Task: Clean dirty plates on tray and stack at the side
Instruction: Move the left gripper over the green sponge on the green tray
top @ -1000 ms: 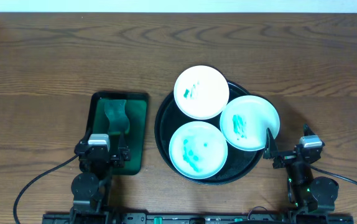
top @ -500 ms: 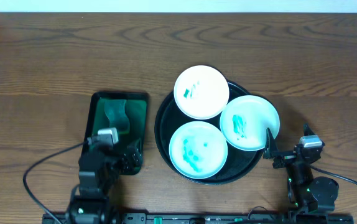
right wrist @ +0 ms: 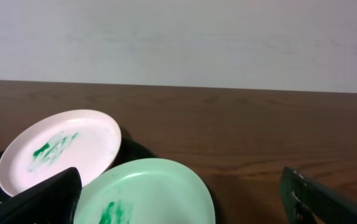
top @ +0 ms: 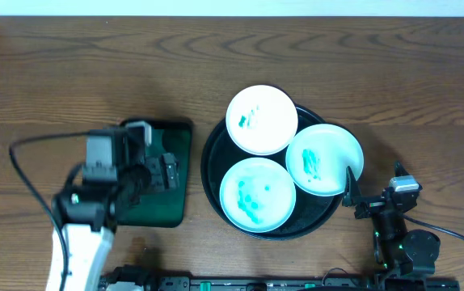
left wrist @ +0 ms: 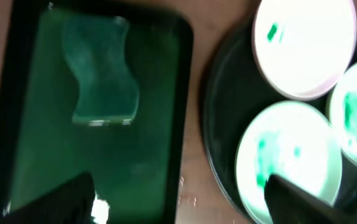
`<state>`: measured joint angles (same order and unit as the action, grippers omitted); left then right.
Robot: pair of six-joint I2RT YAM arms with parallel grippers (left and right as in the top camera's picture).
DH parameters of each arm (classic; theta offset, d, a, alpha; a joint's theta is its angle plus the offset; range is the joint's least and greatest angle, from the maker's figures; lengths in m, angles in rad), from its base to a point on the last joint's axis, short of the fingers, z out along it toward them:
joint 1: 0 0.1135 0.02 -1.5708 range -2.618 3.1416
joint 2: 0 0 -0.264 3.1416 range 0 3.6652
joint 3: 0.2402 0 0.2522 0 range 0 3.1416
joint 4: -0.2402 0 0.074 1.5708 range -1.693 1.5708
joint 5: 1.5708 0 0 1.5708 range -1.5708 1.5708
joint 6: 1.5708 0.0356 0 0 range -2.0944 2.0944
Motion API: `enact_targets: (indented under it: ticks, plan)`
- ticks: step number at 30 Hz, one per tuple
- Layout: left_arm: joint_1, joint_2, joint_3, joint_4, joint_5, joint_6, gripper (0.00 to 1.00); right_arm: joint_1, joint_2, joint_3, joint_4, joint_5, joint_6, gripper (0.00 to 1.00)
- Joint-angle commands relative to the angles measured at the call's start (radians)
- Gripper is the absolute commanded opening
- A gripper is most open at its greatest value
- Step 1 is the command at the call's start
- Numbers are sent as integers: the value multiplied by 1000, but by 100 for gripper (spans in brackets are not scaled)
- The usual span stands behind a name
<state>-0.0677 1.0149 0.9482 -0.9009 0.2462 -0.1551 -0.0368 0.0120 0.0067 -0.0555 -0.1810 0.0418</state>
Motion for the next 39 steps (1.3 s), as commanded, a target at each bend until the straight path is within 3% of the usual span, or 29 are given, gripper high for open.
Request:
enact_targets:
  ticks: [1,8,15,31,34,39]
  plan:
    - [-1,108,131,-100,-65,60,88,5,-5,-1,-5,8,3,99]
    - [-1,350,225,-251,-147,103,88,5,-5,-1,-5,8,3,99]
    - [-1,507,226,-235,-77,90,88,5,-5,-1,-5,8,3,99]
    - [-1,519,226,-186,-74,88,88,5,-5,-1,-3,8,6,99]
    - [-1,519,225,-170,-74,88,88,5,-5,8,-3,-98,64,99]
    - [-1,519,225,-139,-74,87,88,5,29,136,-251,-197,129,99]
